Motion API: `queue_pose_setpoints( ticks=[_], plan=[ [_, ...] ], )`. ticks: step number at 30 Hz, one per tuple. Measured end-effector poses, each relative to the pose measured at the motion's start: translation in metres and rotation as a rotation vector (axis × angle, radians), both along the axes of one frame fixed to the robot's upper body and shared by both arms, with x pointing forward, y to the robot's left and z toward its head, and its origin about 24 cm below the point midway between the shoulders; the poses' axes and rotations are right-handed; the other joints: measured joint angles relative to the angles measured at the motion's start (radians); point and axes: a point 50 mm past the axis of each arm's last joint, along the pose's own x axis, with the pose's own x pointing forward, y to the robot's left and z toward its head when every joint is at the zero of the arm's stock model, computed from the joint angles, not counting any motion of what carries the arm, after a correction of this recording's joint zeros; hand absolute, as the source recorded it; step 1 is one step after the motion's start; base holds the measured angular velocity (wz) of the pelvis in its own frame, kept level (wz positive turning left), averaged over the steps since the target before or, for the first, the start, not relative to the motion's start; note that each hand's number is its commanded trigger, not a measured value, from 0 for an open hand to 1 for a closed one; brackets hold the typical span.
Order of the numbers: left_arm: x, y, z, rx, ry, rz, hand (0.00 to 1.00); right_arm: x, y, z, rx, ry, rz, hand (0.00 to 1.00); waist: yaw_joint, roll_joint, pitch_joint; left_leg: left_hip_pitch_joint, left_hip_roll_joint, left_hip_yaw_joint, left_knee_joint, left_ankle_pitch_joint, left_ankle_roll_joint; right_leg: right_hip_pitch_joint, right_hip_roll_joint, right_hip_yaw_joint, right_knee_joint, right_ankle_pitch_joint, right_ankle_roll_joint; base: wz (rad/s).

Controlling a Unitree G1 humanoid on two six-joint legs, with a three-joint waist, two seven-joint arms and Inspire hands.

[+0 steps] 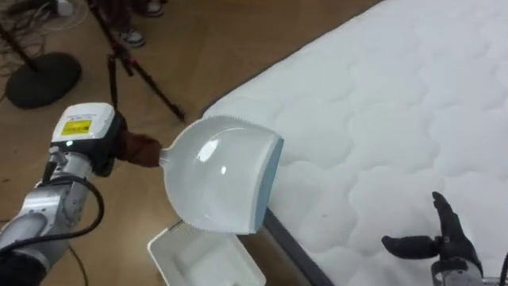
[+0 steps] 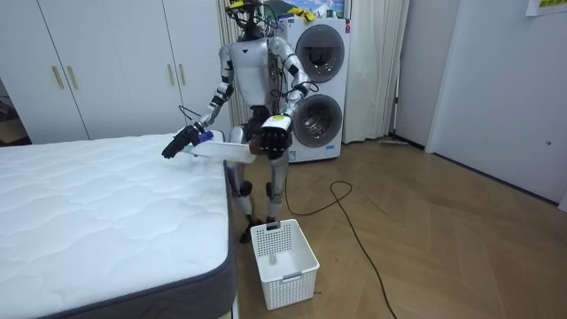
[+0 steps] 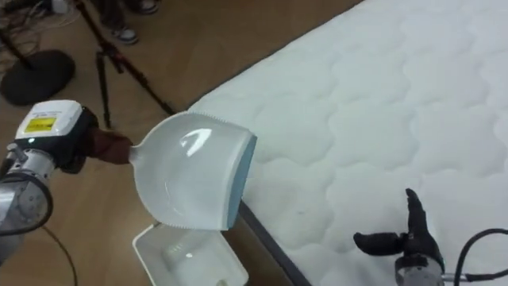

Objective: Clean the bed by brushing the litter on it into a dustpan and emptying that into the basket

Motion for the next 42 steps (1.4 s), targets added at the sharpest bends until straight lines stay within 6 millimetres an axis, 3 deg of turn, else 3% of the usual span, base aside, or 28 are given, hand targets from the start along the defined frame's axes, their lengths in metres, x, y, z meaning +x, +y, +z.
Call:
queue_pose_setpoints(
  ticks=[2, 4, 5, 6, 7, 8, 9, 10, 12, 14, 18, 19, 21, 22, 23, 25, 26, 28, 29, 34, 37, 42],
  plan=[
    [-0.006, -0.013, -0.012, -0.158, 0.009, 0.039, 1.00, 0.006, 0.004, 0.004, 0.005, -0.031, 0.007, 0.00, 0.051, -0.011, -0.0003, 0.049, -0.005, 0.146, -0.046, 0.011, -0.005, 0.092, -0.113, -0.055, 0.039, -0.065, 0.042, -1.48],
    [-0.014, -0.014, -0.021, -0.280, 0.018, 0.108, 1.00, 0.009, 0.010, 0.004, 0.031, -0.048, 0.021, 0.00, 0.076, -0.029, 0.0009, 0.066, -0.003, 0.216, -0.050, 0.013, -0.010, 0.159, -0.154, -0.063, 0.005, -0.080, 0.072, -1.38],
    [-0.015, -0.014, -0.022, -0.349, 0.007, 0.146, 1.00, 0.011, 0.014, 0.005, 0.047, -0.058, 0.032, 0.00, 0.082, -0.047, 0.0061, 0.060, -0.001, 0.224, -0.038, 0.018, -0.018, 0.169, -0.153, -0.088, -0.072, -0.086, 0.083, -1.11],
    [-0.017, -0.014, -0.022, -0.376, 0.000, 0.159, 1.00, 0.012, 0.015, 0.006, 0.050, -0.064, 0.039, 0.00, 0.083, -0.053, 0.0077, 0.054, 0.003, 0.212, -0.031, 0.019, -0.020, 0.170, -0.148, -0.092, -0.097, -0.085, 0.084, -1.09],
    [-0.021, -0.014, -0.023, -0.422, -0.011, 0.183, 1.00, 0.015, 0.018, 0.009, 0.062, -0.080, 0.055, 0.00, 0.091, -0.065, 0.0079, 0.033, 0.007, 0.127, -0.012, 0.021, -0.023, 0.171, -0.132, -0.075, -0.148, -0.077, 0.089, -1.22],
    [-0.025, -0.015, -0.026, -0.452, -0.012, 0.203, 1.00, 0.016, 0.021, 0.011, 0.069, -0.096, 0.070, 0.00, 0.088, -0.066, 0.0068, 0.019, 0.014, 0.015, 0.011, 0.023, -0.026, 0.183, -0.114, -0.079, -0.183, -0.057, 0.083, -1.36],
    [-0.027, -0.017, -0.028, -0.467, -0.009, 0.207, 1.00, 0.014, 0.024, 0.009, 0.084, -0.094, 0.073, 0.00, 0.080, -0.068, 0.0042, 0.021, 0.019, -0.058, 0.017, 0.027, -0.034, 0.203, -0.096, -0.084, -0.218, -0.034, 0.075, -0.91],
    [-0.027, -0.018, -0.028, -0.476, -0.008, 0.209, 1.00, 0.012, 0.025, 0.007, 0.092, -0.090, 0.074, 0.00, 0.075, -0.070, 0.0024, 0.024, 0.024, -0.067, 0.018, 0.028, -0.036, 0.215, -0.088, -0.088, -0.230, -0.025, 0.071, -0.51],
    [-0.030, -0.023, -0.031, -0.528, -0.011, 0.210, 1.00, 0.004, 0.026, 0.003, 0.108, -0.073, 0.077, 0.00, 0.031, -0.075, -0.0008, 0.028, 0.035, -0.066, 0.022, 0.030, -0.041, 0.233, -0.075, -0.086, -0.245, -0.012, 0.066, -0.16],
    [-0.037, -0.034, -0.040, -0.672, -0.001, 0.242, 1.00, -0.006, 0.022, 0.000, 0.116, -0.052, 0.065, 0.00, 0.000, -0.074, -0.0008, 0.046, 0.041, -0.043, 0.017, 0.032, -0.047, 0.232, -0.067, -0.069, -0.247, -0.008, 0.060, -0.28],
    [-0.054, -0.044, -0.049, -0.813, 0.008, 0.280, 1.00, -0.013, 0.017, 0.001, 0.135, -0.056, 0.051, 0.00, -0.004, -0.073, -0.0005, 0.073, 0.047, -0.017, -0.005, 0.033, -0.071, 0.206, -0.053, -0.044, -0.238, -0.001, 0.042, -0.56],
    [-0.058, -0.045, -0.052, -0.820, 0.018, 0.289, 1.00, -0.013, 0.016, 0.002, 0.137, -0.062, 0.048, 0.00, 0.004, -0.073, -0.0004, 0.085, 0.048, -0.022, -0.006, 0.034, -0.074, 0.205, -0.041, -0.014, -0.238, 0.003, 0.036, -0.84],
    [-0.062, -0.044, -0.055, -0.827, 0.025, 0.299, 1.00, -0.011, 0.017, 0.003, 0.146, -0.069, 0.062, 0.00, 0.031, -0.072, 0.0005, 0.098, 0.029, -0.170, -0.005, 0.033, -0.076, 0.205, -0.014, 0.053, -0.240, 0.011, 0.024, -1.16],
    [-0.065, -0.042, -0.056, -0.841, 0.020, 0.313, 1.00, -0.009, 0.019, 0.004, 0.158, -0.080, 0.081, 0.00, 0.055, -0.068, 0.0024, 0.106, 0.005, -0.335, -0.007, 0.032, -0.077, 0.204, 0.008, 0.101, -0.242, 0.017, 0.015, -1.27],
    [-0.068, -0.039, -0.055, -0.859, 0.008, 0.326, 1.00, -0.008, 0.020, 0.006, 0.166, -0.089, 0.102, 0.00, 0.056, -0.064, 0.0016, 0.115, -0.011, -0.450, -0.014, 0.031, -0.080, 0.203, 0.027, 0.140, -0.247, 0.022, 0.010, -1.09],
    [-0.068, -0.038, -0.053, -0.880, -0.005, 0.331, 1.00, -0.010, 0.020, 0.006, 0.159, -0.085, 0.119, 0.00, 0.051, -0.059, -0.0013, 0.127, -0.022, -0.489, -0.038, 0.030, -0.086, 0.202, 0.045, 0.163, -0.255, 0.029, 0.007, -0.52],
    [-0.070, -0.039, -0.052, -0.889, -0.017, 0.324, 1.00, -0.013, 0.022, 0.008, 0.139, -0.084, 0.141, 0.00, 0.049, -0.058, -0.0028, 0.138, -0.020, -0.471, -0.052, 0.033, -0.090, 0.197, 0.057, 0.189, -0.252, 0.031, 0.004, -0.46],
    [-0.075, -0.041, -0.050, -0.909, -0.030, 0.314, 0.59, -0.015, 0.024, 0.010, 0.115, -0.085, 0.172, 0.00, 0.049, -0.056, -0.0042, 0.158, -0.019, -0.459, -0.071, 0.034, -0.092, 0.188, 0.074, 0.221, -0.238, 0.035, -0.001, -0.65],
    [-0.078, -0.043, -0.051, -0.922, -0.031, 0.312, 0.00, -0.016, 0.025, 0.010, 0.107, -0.080, 0.185, 0.00, 0.050, -0.055, -0.0044, 0.166, -0.019, -0.458, -0.073, 0.034, -0.092, 0.188, 0.083, 0.243, -0.235, 0.036, -0.003, -0.68],
    [-0.084, -0.046, -0.055, -0.970, -0.026, 0.331, 0.00, -0.016, 0.032, 0.007, 0.132, -0.084, 0.175, 0.00, 0.029, -0.071, 0.0024, 0.177, -0.023, -0.453, -0.070, 0.033, -0.092, 0.174, 0.098, 0.287, -0.211, 0.031, -0.007, -0.38],
    [-0.083, -0.047, -0.055, -0.981, -0.008, 0.315, 0.00, -0.014, 0.032, 0.008, 0.139, -0.088, 0.178, 0.00, 0.017, -0.080, 0.0011, 0.161, -0.032, -0.429, -0.067, 0.030, -0.088, 0.135, 0.093, 0.300, -0.167, 0.021, -0.004, -0.21],
    [-0.087, -0.046, -0.060, -1.052, 0.014, 0.352, 0.00, -0.012, 0.035, 0.007, 0.184, -0.097, 0.164, 0.00, 0.009, -0.075, 0.0081, 0.166, -0.043, -0.417, -0.053, 0.018, -0.080, 0.113, 0.064, 0.245, -0.124, 0.005, -0.007, -0.17]
  ],
)
